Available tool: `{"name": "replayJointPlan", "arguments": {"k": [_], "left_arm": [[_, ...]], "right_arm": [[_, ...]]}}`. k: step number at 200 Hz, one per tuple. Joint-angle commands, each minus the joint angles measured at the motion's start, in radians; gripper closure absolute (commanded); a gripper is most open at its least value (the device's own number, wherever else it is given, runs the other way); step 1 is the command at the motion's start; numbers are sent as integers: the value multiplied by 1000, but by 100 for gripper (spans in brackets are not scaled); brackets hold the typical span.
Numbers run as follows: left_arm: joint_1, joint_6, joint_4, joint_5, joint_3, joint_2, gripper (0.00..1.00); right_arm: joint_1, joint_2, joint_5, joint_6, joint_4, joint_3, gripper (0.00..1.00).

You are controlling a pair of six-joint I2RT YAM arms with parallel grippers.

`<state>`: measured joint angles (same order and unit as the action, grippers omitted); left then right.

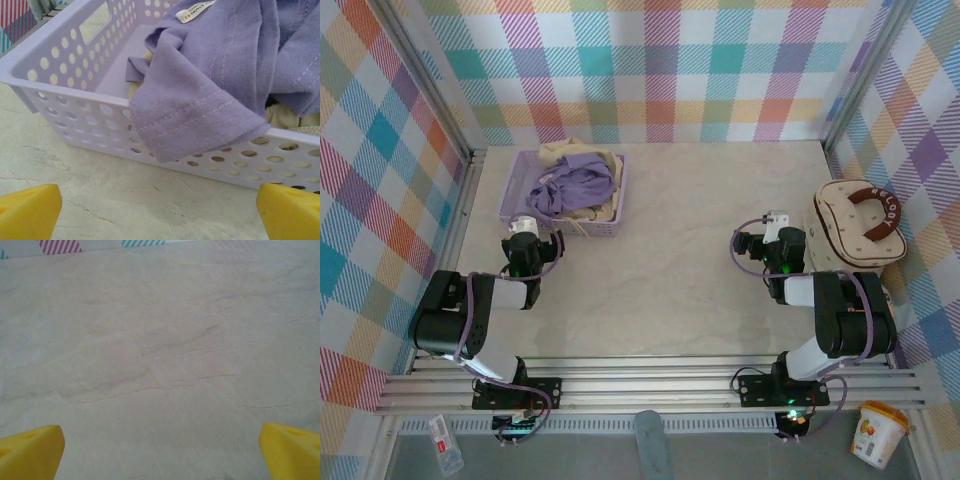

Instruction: Fold and stack the mixed laundry pile

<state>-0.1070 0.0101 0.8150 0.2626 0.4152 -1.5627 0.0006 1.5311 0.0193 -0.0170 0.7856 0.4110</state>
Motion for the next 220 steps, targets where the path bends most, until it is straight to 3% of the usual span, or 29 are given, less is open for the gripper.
{"name": "replayJointPlan", "arguments": {"k": [1, 176, 220], "left_arm": [[10, -3, 13, 3, -8, 1, 0], [10, -4, 18, 5, -12, 6, 0], [10, -8, -360, 27, 113, 196, 0]], "right_arm": [[2, 3, 18, 11, 26, 9, 1], [-1, 1, 18, 9, 27, 8, 1], [0, -135, -31, -9, -291, 123, 1]]}}
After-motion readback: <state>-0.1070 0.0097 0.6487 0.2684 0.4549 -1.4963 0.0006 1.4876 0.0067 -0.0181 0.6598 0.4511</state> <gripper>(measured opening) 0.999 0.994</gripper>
